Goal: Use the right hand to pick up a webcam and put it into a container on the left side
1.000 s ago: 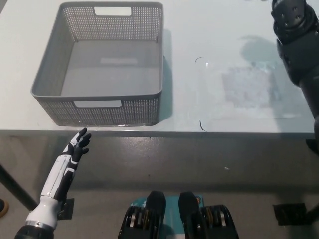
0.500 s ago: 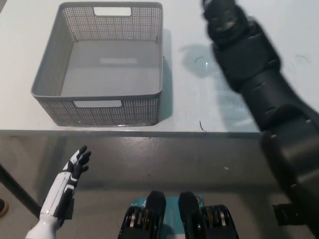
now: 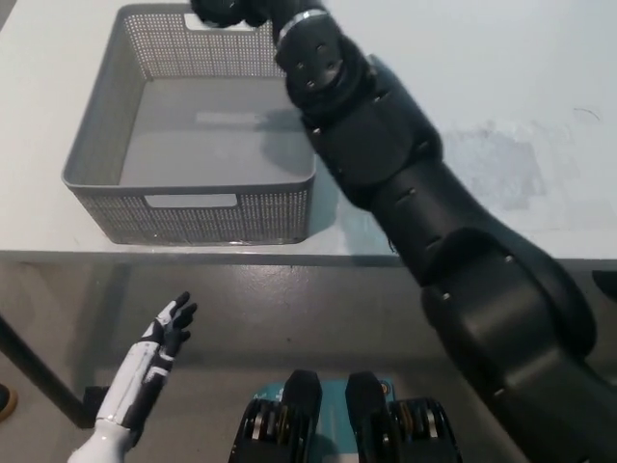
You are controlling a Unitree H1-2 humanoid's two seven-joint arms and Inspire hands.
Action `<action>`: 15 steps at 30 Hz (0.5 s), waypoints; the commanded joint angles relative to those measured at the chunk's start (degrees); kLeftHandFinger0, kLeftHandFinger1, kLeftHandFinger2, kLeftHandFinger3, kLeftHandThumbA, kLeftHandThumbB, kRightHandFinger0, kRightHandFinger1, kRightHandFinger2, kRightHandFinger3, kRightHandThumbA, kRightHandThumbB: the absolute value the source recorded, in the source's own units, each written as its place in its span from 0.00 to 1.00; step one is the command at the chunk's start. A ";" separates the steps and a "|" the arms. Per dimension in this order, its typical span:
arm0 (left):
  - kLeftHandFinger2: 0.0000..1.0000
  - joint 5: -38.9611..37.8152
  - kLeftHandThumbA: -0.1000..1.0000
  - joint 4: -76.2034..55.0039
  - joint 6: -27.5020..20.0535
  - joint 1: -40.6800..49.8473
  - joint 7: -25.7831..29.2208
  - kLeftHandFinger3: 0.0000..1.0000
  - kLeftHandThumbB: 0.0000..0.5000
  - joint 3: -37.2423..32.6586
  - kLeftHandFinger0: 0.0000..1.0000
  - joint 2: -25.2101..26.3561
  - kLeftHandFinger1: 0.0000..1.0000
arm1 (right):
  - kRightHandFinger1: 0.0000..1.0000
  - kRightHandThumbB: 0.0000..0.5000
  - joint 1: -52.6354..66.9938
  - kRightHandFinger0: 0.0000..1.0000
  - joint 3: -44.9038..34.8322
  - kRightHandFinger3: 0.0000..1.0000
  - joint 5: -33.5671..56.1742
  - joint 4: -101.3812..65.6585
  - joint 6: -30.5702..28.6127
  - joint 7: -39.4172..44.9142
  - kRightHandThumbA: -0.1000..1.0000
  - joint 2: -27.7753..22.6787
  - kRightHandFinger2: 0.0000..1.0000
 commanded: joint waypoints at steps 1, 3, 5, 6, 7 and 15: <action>1.00 0.53 0.94 -2.40 1.42 -1.54 -1.21 1.00 0.01 -0.74 1.00 0.49 1.00 | 0.32 0.36 -4.75 0.00 0.42 0.56 0.63 2.73 -1.78 -1.70 0.00 1.79 0.67; 1.00 0.34 0.93 -2.71 1.79 -2.01 -1.45 1.00 0.02 -0.75 1.00 0.70 1.00 | 0.32 0.35 -4.79 0.00 0.63 0.57 0.51 5.03 -2.24 -1.79 0.00 2.18 0.68; 1.00 0.40 0.92 -2.38 1.18 -2.59 -1.52 1.00 0.02 -0.73 1.00 0.88 1.00 | 0.33 0.33 -4.83 0.00 0.86 0.57 0.32 7.25 -3.48 -2.61 0.00 2.46 0.69; 1.00 0.41 0.92 -2.43 1.26 -2.71 -1.55 1.00 0.02 -0.72 1.00 0.91 1.00 | 0.33 0.33 -4.99 0.00 0.83 0.60 0.37 7.44 -3.60 -2.66 0.00 2.42 0.69; 1.00 0.62 0.92 -2.85 2.12 -2.96 -1.68 1.00 0.05 -0.71 1.00 1.07 1.00 | 0.32 0.31 -4.83 0.00 0.69 0.61 0.69 8.35 -3.73 -2.30 0.00 2.60 0.68; 1.00 0.07 0.85 -2.47 2.53 -5.04 -2.32 1.00 0.05 -0.67 1.00 1.34 1.00 | 0.41 0.32 -5.01 0.00 0.75 0.76 0.73 10.87 -3.23 -1.77 0.00 2.08 0.78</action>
